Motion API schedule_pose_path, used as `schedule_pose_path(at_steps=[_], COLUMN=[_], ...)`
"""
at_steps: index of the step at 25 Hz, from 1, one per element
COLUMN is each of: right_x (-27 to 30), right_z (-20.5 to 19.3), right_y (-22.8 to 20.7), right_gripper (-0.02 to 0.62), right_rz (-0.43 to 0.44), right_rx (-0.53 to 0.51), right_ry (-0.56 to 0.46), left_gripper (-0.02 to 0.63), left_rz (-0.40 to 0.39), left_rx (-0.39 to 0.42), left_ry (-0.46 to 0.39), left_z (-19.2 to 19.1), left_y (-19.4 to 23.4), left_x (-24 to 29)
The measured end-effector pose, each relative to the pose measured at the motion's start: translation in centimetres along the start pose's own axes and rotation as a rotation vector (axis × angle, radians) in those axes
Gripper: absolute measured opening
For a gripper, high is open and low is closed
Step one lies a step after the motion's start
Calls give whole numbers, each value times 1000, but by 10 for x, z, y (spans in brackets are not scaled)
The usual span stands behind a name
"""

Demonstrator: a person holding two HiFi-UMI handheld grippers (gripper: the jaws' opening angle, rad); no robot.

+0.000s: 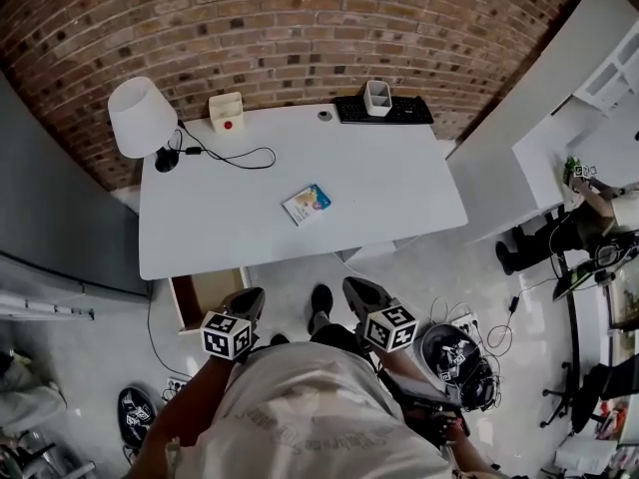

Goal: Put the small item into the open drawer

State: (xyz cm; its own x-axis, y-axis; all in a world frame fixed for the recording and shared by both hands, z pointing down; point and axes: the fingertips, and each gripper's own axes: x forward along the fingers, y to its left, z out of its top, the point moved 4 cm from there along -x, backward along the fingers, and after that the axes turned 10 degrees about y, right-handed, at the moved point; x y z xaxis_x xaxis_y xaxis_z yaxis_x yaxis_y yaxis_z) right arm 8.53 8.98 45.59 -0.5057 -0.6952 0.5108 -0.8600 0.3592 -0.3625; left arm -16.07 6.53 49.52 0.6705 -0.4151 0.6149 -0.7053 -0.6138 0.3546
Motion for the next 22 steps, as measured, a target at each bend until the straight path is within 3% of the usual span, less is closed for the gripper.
schedule_pose_path(at_steps=[11,22], right_x=[42,66], right_z=[59,86], right_y=[-62,-118], right_gripper=[6,6], right_rz=[51,85], right_rx=[-12,-13], right_ry=[7,41], left_gripper=[18,18], left_rz=[14,33], left_rx=[33,75], left_ry=[-5,27], left_z=[74,111], left_y=[6,4], left_x=[51,109])
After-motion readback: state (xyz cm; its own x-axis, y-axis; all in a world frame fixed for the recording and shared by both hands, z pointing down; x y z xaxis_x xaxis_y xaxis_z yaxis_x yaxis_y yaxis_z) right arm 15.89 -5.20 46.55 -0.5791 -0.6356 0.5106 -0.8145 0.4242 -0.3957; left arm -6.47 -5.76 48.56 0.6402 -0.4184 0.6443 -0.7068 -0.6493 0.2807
